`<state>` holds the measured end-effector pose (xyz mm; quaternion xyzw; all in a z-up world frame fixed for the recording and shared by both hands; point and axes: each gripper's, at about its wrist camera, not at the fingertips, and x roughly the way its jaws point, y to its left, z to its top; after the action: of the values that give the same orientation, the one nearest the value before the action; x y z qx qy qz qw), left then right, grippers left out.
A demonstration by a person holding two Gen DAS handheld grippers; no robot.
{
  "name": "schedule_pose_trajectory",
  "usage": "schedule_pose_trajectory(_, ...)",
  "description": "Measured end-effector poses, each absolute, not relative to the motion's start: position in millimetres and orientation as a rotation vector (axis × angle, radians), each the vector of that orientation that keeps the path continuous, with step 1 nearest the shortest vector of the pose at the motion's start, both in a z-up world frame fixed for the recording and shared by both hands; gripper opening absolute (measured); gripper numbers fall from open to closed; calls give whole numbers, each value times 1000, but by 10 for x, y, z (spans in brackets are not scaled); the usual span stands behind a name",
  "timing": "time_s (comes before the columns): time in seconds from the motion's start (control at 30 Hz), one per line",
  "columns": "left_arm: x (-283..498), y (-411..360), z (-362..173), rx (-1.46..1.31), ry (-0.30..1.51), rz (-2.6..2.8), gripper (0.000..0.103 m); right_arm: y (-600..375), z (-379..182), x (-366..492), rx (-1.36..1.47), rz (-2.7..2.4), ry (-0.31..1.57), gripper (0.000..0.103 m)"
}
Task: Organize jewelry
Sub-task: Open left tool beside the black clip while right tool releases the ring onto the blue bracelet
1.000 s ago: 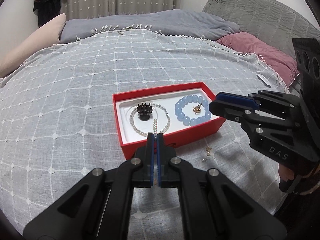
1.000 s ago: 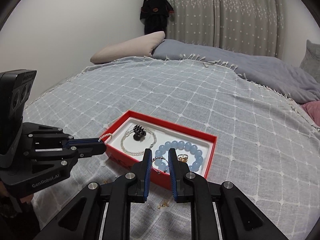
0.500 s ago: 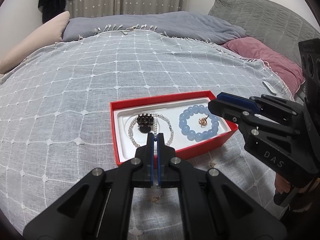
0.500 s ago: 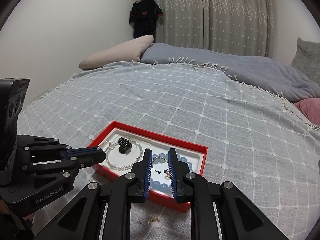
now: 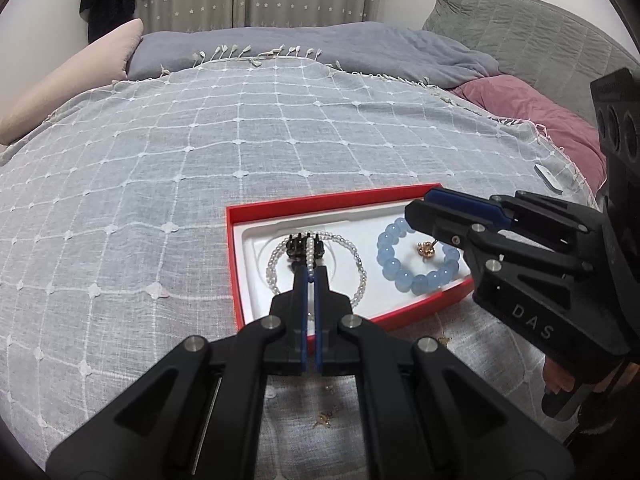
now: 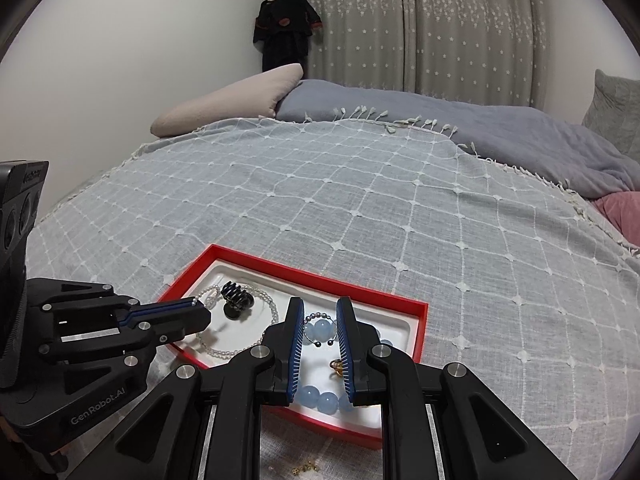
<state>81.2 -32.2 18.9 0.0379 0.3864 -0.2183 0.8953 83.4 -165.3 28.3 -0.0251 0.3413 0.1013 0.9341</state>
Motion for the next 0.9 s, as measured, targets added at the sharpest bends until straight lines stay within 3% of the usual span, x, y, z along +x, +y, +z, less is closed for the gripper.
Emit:
schedule_pose_trajectory(0.17,789,-336,192,89,806,-459,3,-1667,266,865,-33,219,705,18)
schedule_pose_trajectory(0.33,748,-334,228,100,799,-467,10,-1668,261,889,-40,201,722,21)
schedule_pose_trajectory(0.43,725,-317,254,99,791,-462,17,-1662,267,881,-41,199,724,39)
schedule_pose_trajectory(0.47,722,-312,261,98,789,-460,20,-1666,278,870,-36,199,716,53)
schedule_pose_trajectory(0.63,700,-275,298,91,783,-460,26,-1640,339,819,-50,206,696,56)
schedule_pose_trajectory(0.73,664,-251,312,97,783,-455,40,-1636,354,790,-56,206,699,56)
schedule_pose_trajectory(0.8,635,-240,321,106,784,-440,55,-1636,360,771,-59,204,702,56)
schedule_pose_trajectory(0.9,585,-221,334,116,787,-430,61,-1645,365,741,-63,197,711,56)
